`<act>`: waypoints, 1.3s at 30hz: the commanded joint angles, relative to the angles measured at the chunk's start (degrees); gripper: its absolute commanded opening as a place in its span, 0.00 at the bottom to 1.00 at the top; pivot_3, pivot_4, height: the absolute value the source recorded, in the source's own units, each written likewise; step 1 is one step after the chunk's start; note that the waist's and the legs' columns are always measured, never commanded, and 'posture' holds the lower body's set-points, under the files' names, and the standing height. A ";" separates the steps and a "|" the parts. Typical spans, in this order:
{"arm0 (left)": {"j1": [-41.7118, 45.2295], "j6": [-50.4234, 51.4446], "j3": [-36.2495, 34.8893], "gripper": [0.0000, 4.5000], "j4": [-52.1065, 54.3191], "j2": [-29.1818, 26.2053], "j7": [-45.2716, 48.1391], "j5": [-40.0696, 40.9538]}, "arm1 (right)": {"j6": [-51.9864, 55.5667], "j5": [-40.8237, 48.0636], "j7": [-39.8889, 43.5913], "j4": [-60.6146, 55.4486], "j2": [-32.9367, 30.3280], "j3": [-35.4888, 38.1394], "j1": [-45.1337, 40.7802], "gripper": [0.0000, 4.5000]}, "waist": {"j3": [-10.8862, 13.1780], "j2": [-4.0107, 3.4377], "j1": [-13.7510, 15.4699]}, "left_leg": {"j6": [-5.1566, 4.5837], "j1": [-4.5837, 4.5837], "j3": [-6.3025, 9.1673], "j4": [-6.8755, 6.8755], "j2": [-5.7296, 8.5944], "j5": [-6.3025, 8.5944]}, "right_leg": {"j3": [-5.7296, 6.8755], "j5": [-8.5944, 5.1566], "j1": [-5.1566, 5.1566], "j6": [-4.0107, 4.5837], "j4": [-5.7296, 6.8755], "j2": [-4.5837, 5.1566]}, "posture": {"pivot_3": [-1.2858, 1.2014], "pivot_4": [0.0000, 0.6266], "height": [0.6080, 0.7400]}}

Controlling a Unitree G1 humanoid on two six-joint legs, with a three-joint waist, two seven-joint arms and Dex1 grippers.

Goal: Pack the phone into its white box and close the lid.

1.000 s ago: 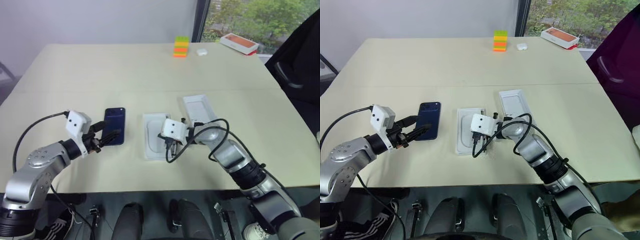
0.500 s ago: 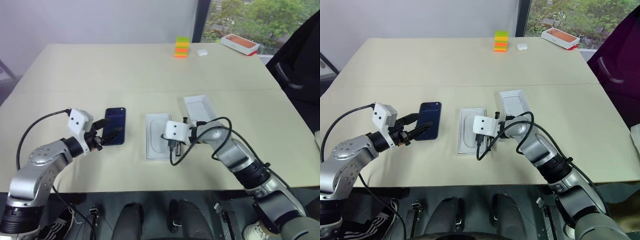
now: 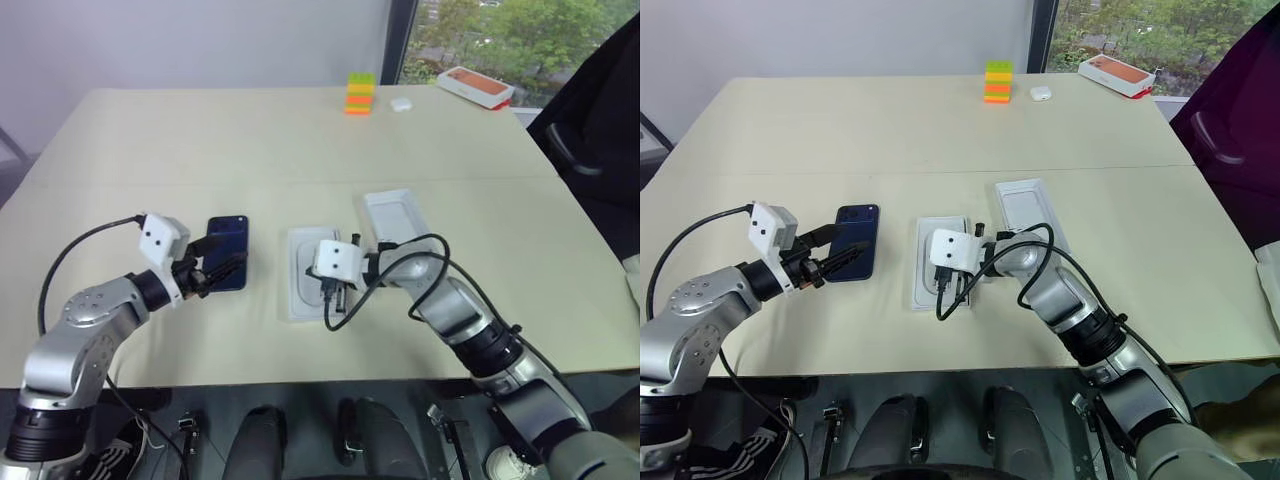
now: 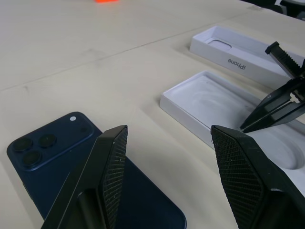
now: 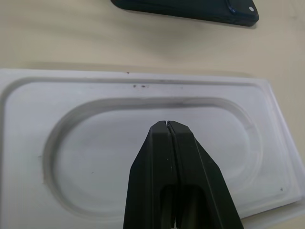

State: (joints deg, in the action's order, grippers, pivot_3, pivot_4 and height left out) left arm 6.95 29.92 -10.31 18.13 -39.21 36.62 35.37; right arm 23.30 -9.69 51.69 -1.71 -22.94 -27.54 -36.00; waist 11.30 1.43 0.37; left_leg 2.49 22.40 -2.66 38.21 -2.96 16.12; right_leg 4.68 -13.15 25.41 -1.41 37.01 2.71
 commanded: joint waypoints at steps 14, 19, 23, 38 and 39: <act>0.80 0.57 -1.46 0.66 1.38 0.34 -0.17 -0.11 | -4.79 -3.74 1.07 1.67 -3.89 -1.35 1.61 0.01 | -0.01 0.02 0.26 | 0.00 -0.05 0.00 0.02 0.01 0.00 | 0.00 0.00 -0.06 0.00 0.03 0.01 | 0.52 0.24 1.00; 0.62 1.02 -1.38 0.66 1.47 0.49 -0.03 0.03 | -4.83 -3.52 0.46 1.95 -2.52 -1.77 2.29 0.01 | -0.04 0.02 0.23 | 0.00 -0.05 0.00 0.02 0.01 0.00 | 0.00 0.00 -0.06 0.00 0.02 0.01 | 0.52 0.24 1.00; 0.92 1.96 -1.87 0.66 1.32 0.45 0.01 0.80 | -4.25 -2.29 0.64 1.14 -2.15 0.35 0.89 0.01 | -0.04 0.02 0.20 | 0.00 -0.07 0.01 0.02 0.01 0.00 | 0.00 0.00 -0.06 0.00 0.05 0.00 | 0.52 0.24 1.00; 11.19 16.66 -11.62 0.66 -14.18 0.22 -3.34 9.10 | -3.51 4.69 -4.49 4.97 4.07 9.59 -6.12 0.01 | -0.03 0.02 -0.19 | -0.01 -0.06 0.06 0.04 0.00 -0.01 | 0.02 0.02 -0.04 0.01 0.12 -0.04 | 0.52 0.24 1.00; 11.62 18.11 -12.19 0.66 -15.09 0.01 -3.05 9.92 | -3.78 4.72 -5.00 5.69 4.58 9.57 -6.83 0.01 | -0.03 0.02 -0.35 | -0.01 -0.06 0.04 0.03 0.00 -0.01 | 0.01 0.01 -0.04 0.00 0.12 -0.02 | 0.52 0.24 1.00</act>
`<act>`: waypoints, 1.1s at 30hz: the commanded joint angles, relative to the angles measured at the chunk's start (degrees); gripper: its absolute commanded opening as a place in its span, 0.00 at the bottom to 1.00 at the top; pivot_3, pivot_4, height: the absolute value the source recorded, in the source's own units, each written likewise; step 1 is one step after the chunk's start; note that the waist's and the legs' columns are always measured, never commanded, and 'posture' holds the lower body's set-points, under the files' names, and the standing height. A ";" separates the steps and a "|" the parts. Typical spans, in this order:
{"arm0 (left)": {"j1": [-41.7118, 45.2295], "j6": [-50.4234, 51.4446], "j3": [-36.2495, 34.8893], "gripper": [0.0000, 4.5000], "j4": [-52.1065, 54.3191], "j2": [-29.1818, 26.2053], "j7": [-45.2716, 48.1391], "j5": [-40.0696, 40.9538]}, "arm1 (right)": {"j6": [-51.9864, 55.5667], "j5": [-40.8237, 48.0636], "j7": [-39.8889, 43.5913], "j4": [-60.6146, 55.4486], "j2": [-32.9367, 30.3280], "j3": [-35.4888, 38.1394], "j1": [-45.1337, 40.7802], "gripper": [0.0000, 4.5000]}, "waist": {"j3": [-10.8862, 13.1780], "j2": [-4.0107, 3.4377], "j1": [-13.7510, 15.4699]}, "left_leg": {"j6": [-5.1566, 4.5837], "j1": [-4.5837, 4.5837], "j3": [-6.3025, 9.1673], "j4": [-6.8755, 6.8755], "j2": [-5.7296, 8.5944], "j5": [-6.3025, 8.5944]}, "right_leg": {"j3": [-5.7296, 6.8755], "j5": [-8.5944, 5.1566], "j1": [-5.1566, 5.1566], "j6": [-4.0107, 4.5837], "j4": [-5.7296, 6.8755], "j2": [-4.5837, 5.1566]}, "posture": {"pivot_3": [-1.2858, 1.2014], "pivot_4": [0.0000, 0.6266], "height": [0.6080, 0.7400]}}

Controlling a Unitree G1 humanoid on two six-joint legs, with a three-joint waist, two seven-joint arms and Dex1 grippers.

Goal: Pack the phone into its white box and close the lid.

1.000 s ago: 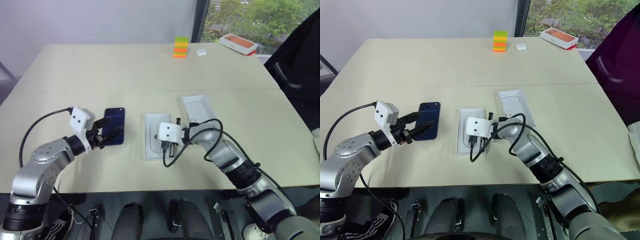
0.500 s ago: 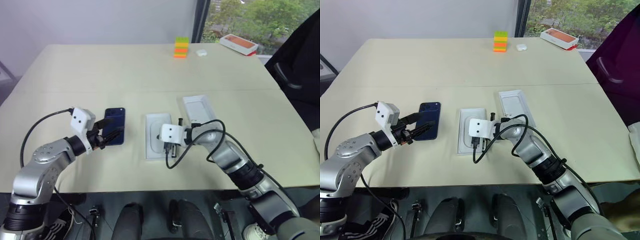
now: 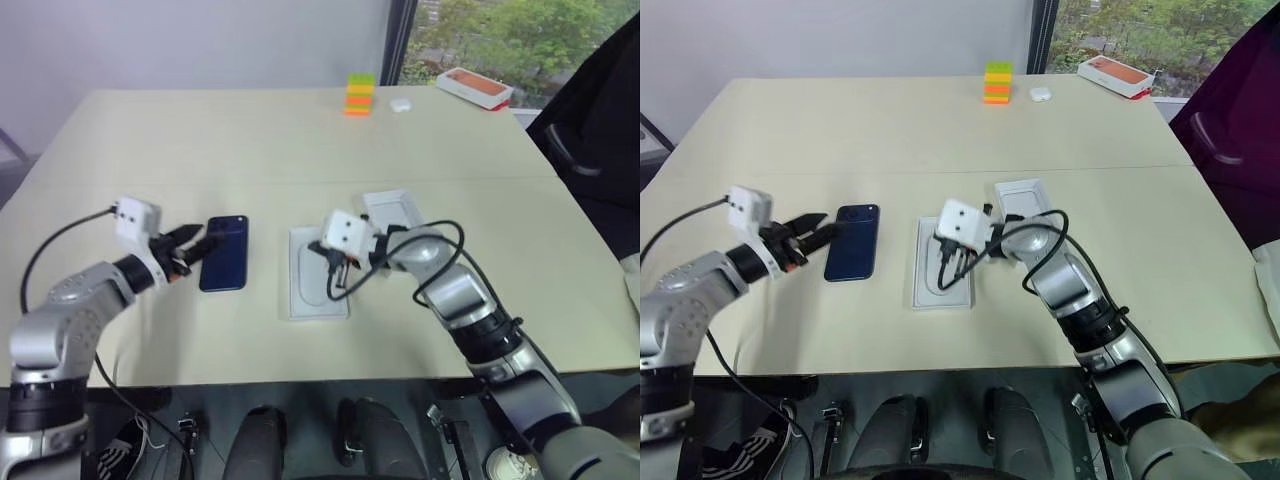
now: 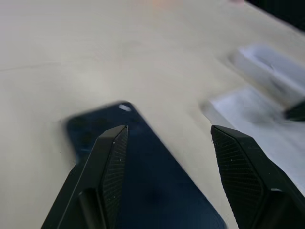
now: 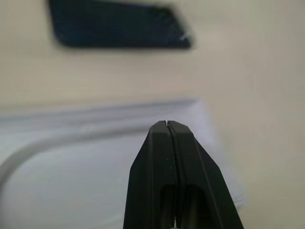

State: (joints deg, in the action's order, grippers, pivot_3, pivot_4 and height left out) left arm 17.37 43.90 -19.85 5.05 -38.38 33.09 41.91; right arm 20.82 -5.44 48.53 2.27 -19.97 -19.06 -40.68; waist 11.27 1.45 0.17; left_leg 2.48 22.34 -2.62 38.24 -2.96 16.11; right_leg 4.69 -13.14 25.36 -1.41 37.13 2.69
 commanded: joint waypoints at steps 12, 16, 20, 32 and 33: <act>12.78 22.77 -4.13 0.66 -24.91 -5.63 3.45 6.40 | -1.77 -2.12 -7.26 14.77 13.26 -3.38 -9.46 0.01 | 0.00 0.01 -1.28 | 0.03 0.03 0.02 -0.01 -0.01 -0.02 | 0.02 0.01 0.05 0.01 0.09 0.02 | 0.52 0.24 1.00; 15.35 21.70 -3.88 0.66 -30.74 -4.84 4.87 4.86 | 0.90 -1.61 -7.70 16.36 17.38 -3.63 -10.48 0.01 | -0.01 0.01 -1.21 | 0.09 0.04 -0.01 -0.01 -0.01 -0.05 | 0.02 0.02 0.06 0.01 0.12 0.07 | 0.52 0.24 1.00; 16.89 22.25 -1.41 0.66 -36.41 -4.48 7.77 2.70 | 3.50 -2.32 -6.92 20.43 19.95 -5.47 -12.93 0.01 | -0.01 0.03 -1.18 | 0.13 0.03 -0.01 -0.01 0.00 -0.07 | 0.02 0.02 0.06 0.02 0.15 0.09 | 0.52 0.24 1.00; 19.19 23.86 5.00 0.66 -41.87 -2.21 15.57 -1.86 | 2.18 -8.60 -9.20 29.39 21.12 -11.30 -13.77 0.01 | -0.06 0.10 -0.82 | 0.13 0.02 0.01 0.00 0.07 -0.07 | 0.04 0.02 0.04 0.02 0.21 0.17 | 0.52 0.24 1.00; 19.16 24.40 5.83 0.66 -41.87 -1.94 16.24 -2.25 | 2.47 -8.95 -9.70 30.48 21.22 -11.31 -13.58 0.01 | -0.07 0.09 -0.85 | 0.13 0.02 0.01 0.00 0.09 -0.07 | 0.04 0.02 0.04 0.02 0.22 0.19 | 0.52 0.24 1.00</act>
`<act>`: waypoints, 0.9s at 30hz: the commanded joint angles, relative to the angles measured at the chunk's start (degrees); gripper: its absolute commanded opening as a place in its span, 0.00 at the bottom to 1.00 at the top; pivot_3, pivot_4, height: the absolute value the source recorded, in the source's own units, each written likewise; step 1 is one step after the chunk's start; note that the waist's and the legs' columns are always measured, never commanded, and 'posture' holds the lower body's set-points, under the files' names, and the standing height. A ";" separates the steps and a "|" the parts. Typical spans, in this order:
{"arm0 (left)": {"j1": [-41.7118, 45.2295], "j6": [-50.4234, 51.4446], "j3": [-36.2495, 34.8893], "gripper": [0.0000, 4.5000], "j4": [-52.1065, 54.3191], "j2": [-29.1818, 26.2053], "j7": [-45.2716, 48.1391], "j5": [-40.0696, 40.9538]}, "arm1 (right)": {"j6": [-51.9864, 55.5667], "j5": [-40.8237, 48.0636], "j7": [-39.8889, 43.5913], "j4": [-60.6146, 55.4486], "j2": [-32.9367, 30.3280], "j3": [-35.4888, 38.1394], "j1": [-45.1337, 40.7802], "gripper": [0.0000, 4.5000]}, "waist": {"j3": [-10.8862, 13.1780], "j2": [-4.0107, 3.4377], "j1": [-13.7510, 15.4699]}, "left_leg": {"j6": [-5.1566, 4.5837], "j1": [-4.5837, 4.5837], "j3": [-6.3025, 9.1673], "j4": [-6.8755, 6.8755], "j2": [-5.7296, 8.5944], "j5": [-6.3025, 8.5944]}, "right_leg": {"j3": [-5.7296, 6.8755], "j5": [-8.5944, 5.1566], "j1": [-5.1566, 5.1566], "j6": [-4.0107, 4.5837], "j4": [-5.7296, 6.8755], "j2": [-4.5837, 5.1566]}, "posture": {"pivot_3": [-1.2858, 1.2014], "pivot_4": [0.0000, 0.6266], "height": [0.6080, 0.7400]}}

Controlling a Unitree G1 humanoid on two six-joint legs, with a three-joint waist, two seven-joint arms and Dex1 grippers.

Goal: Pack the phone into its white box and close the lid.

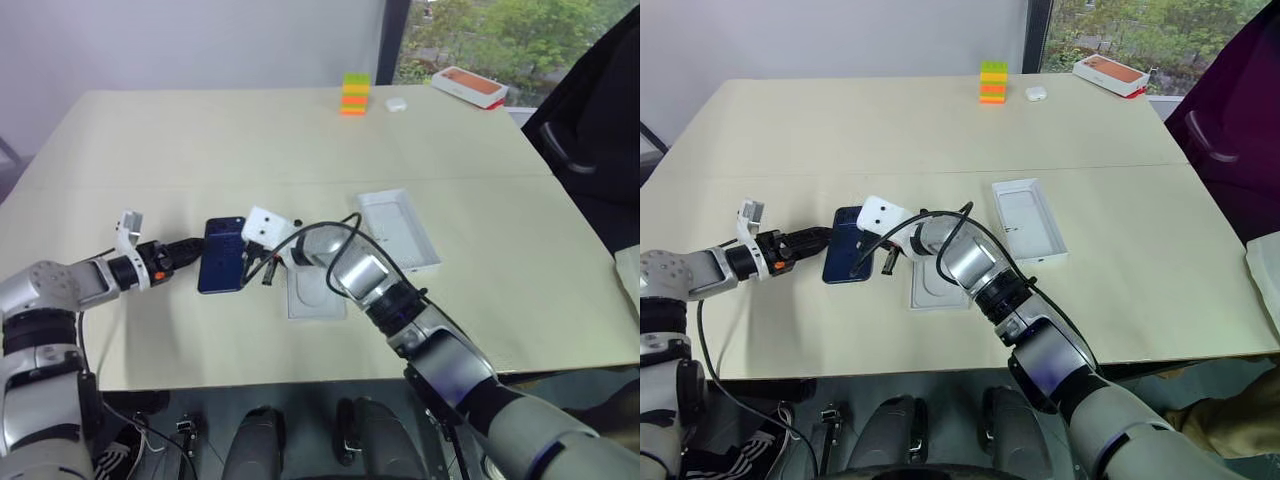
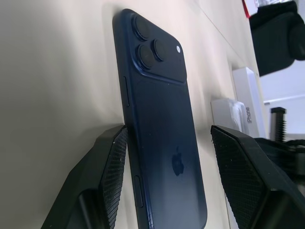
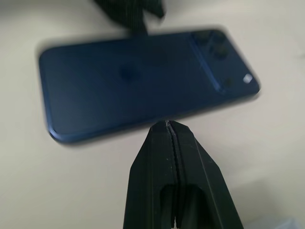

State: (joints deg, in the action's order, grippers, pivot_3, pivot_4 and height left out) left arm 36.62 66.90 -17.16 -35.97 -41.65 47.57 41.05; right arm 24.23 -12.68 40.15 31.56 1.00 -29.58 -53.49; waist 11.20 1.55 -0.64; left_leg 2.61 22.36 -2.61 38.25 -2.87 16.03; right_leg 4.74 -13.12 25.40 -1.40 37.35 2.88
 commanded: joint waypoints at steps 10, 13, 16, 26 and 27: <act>-0.96 6.02 5.93 0.66 0.11 2.14 7.58 -2.01 | -1.30 -3.82 -0.70 0.13 -1.48 -1.25 0.70 0.01 | -0.15 0.00 0.02 | 0.00 -0.42 0.00 0.01 0.04 0.00 | -0.01 -0.01 -0.42 -0.01 0.02 0.06 | 0.52 0.24 1.00; -0.11 6.00 4.35 0.66 -1.31 3.32 6.87 -2.15 | -0.81 -3.71 -0.06 -1.13 -2.11 -1.16 1.17 0.01 | -0.16 -0.01 0.10 | 0.00 -0.56 0.00 0.00 0.05 0.00 | -0.01 -0.02 -0.56 -0.03 0.00 0.08 | 0.52 0.24 1.00; 1.46 7.23 1.69 0.66 -3.06 4.32 6.39 -1.23 | -0.17 -3.92 0.64 -2.14 -2.59 -1.46 1.53 0.01 | -0.16 0.00 0.16 | 0.00 -0.72 0.00 0.00 0.07 0.00 | -0.01 -0.03 -0.72 -0.04 -0.01 0.12 | 0.52 0.24 1.00; 1.05 12.40 -0.69 0.66 -3.12 4.96 5.74 -0.55 | 1.71 -4.06 5.00 -7.64 -5.04 -2.29 3.61 0.01 | -0.17 0.00 -0.07 | 0.00 -0.83 0.01 -0.04 0.08 0.01 | -0.02 -0.08 -0.83 -0.11 -0.05 0.13 | 0.52 0.24 1.00; 1.23 12.76 -1.38 0.66 -3.11 5.25 5.35 -0.37 | 2.24 -3.74 5.16 -8.06 -4.86 -1.99 3.72 0.01 | -0.17 0.01 -0.09 | 0.00 -0.83 0.01 -0.05 0.08 0.01 | -0.02 -0.08 -0.82 -0.11 -0.06 0.13 | 0.52 0.24 1.00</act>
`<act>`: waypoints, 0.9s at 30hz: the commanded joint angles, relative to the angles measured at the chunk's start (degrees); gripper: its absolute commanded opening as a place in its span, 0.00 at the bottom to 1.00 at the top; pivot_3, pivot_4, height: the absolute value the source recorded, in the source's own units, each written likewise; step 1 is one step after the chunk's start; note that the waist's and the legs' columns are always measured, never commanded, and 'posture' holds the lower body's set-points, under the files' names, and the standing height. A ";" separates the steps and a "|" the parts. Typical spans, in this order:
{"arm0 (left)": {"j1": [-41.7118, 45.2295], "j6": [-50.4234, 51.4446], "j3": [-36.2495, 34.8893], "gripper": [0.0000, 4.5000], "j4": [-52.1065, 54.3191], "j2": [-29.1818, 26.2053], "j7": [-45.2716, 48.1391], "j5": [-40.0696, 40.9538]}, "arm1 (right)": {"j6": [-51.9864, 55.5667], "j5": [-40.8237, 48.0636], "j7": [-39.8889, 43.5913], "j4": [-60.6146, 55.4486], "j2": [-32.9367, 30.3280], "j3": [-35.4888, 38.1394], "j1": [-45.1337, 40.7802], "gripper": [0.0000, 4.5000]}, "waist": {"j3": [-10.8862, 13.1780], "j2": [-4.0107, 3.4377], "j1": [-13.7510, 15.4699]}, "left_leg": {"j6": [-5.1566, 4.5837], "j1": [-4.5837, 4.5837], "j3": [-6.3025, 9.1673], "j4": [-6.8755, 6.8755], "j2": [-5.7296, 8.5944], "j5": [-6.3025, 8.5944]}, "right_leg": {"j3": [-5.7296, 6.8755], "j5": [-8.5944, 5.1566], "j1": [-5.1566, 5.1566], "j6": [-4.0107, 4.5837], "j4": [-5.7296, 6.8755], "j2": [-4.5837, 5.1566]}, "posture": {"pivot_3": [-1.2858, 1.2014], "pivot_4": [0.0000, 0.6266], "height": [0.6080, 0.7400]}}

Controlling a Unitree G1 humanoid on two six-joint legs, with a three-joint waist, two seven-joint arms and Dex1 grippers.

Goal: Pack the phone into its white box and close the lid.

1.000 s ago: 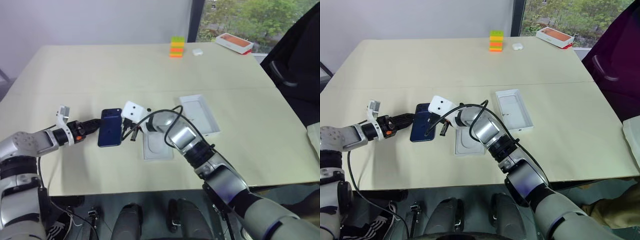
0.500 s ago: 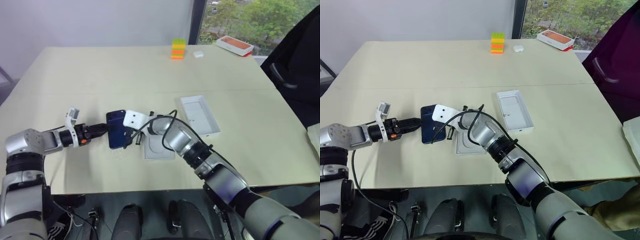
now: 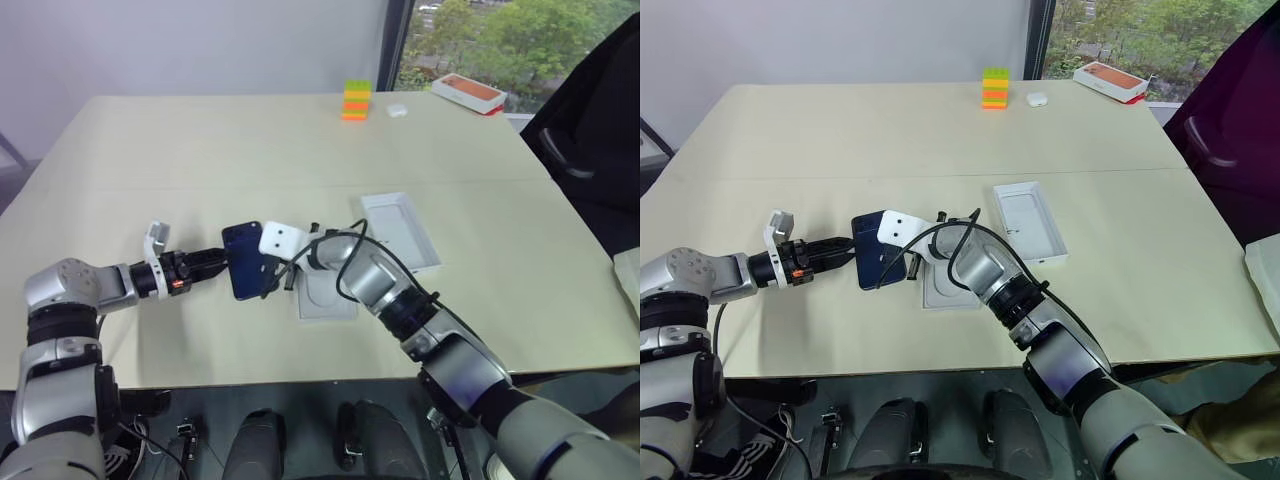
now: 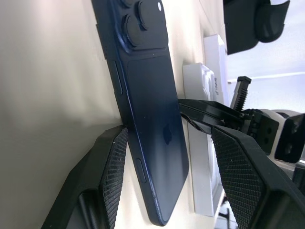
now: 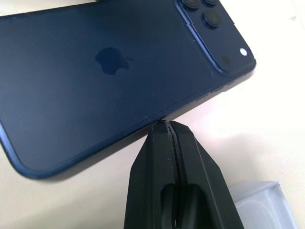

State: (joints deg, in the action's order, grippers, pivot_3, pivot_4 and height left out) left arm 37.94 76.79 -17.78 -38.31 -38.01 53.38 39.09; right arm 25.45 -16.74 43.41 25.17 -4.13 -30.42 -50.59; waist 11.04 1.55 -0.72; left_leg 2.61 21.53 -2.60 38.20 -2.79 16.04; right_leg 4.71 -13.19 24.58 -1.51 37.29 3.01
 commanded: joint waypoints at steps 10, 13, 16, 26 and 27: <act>-2.06 7.62 -0.35 0.66 7.01 3.96 -4.92 1.32 | 2.06 0.69 1.61 -2.16 0.89 -0.40 0.87 0.01 | 0.00 0.00 -0.07 | 0.00 -0.02 0.05 0.00 -0.01 0.00 | -0.02 0.00 0.00 0.00 -0.01 0.02 | 0.52 0.24 1.00; -2.83 11.48 -1.40 0.66 14.31 4.43 -9.46 1.31 | 2.20 0.57 1.72 -3.04 0.63 -0.37 1.03 0.01 | 0.00 0.00 -0.06 | 0.00 -0.02 0.13 -0.02 0.00 0.00 | -0.06 0.00 0.00 0.00 -0.02 0.09 | 0.52 0.24 1.00; -3.59 14.09 -4.08 0.66 18.92 5.61 -13.05 1.49 | 2.21 0.45 1.69 -3.38 0.50 -0.42 1.33 0.01 | 0.00 0.00 -0.15 | 0.00 -0.03 0.15 -0.03 0.01 0.00 | -0.07 -0.01 0.00 -0.01 -0.02 0.17 | 0.52 0.24 1.00; -5.34 15.71 -14.70 0.66 24.86 14.63 -24.91 0.24 | 3.96 1.49 3.37 -5.75 0.29 -0.09 1.84 0.01 | 0.00 0.00 0.17 | 0.01 -0.08 0.27 -0.04 0.05 0.00 | -0.03 -0.02 -0.09 -0.04 -0.02 0.27 | 0.52 0.24 1.00; -5.38 15.71 -15.55 0.66 25.32 15.45 -25.70 0.19 | 4.14 1.52 3.83 -6.25 0.21 -0.38 2.00 0.01 | 0.00 0.00 0.17 | 0.01 -0.09 0.29 -0.04 0.07 -0.01 | -0.01 -0.02 -0.11 -0.04 -0.02 0.29 | 0.52 0.24 1.00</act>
State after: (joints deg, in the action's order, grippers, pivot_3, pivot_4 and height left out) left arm 33.27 92.06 -33.88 -13.13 -24.87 29.73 39.27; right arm 29.65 -16.69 45.07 21.85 -5.21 -29.22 -49.18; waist 11.03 1.55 -0.55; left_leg 2.62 21.44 -2.29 38.16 -2.72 16.04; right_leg 4.72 -13.22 24.46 -1.55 37.27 3.30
